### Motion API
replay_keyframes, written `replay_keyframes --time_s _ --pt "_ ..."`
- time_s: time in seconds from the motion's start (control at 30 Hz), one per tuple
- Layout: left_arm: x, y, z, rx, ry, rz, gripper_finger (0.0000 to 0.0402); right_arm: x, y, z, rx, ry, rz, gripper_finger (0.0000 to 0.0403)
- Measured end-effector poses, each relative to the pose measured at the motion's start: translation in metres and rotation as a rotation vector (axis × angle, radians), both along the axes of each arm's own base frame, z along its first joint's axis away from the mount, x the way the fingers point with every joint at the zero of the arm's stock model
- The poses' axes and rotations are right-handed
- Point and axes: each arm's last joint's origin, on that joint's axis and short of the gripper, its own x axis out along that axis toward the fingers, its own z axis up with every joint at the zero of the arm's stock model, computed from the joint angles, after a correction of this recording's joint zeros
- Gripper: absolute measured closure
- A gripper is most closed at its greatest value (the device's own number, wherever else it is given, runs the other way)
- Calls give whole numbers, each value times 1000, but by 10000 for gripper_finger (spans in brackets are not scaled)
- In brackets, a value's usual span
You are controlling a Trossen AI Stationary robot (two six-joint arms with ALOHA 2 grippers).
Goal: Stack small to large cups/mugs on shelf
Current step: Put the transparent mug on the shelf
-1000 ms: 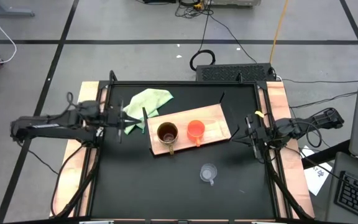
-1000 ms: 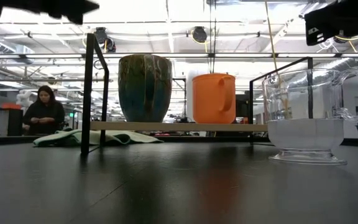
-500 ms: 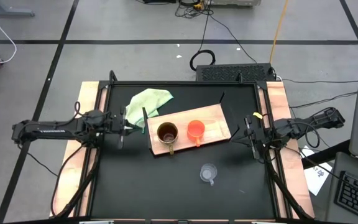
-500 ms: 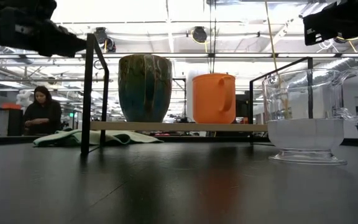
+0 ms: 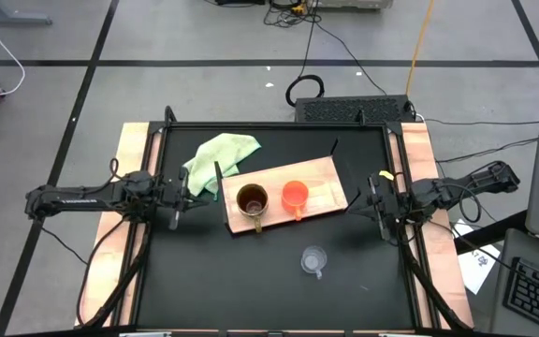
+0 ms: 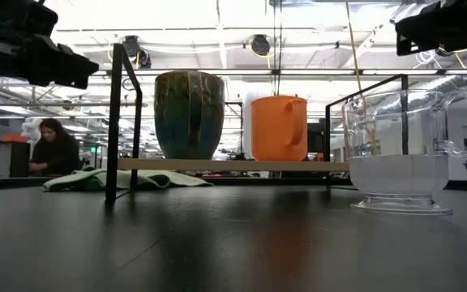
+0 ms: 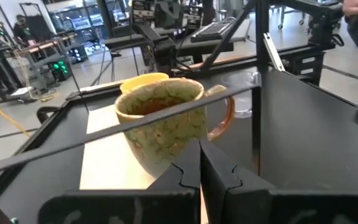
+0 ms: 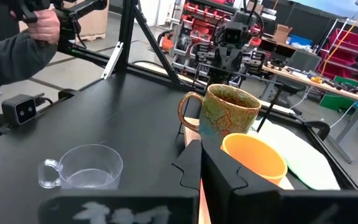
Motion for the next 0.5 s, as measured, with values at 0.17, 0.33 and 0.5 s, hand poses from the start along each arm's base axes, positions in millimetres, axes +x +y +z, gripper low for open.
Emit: replay_keyframes --time_s 0.17,0.33,0.5 --pt "0 -1 -3 -3 27 -11 401 3 1 2 6 -17 1 403" --pt "0 -2 -3 -3 32 -16 401 7 4 1 25 -7 54 402" --pt "0 -2 -4 -5 39 -15 401 15 8 8 13 19 128 390"
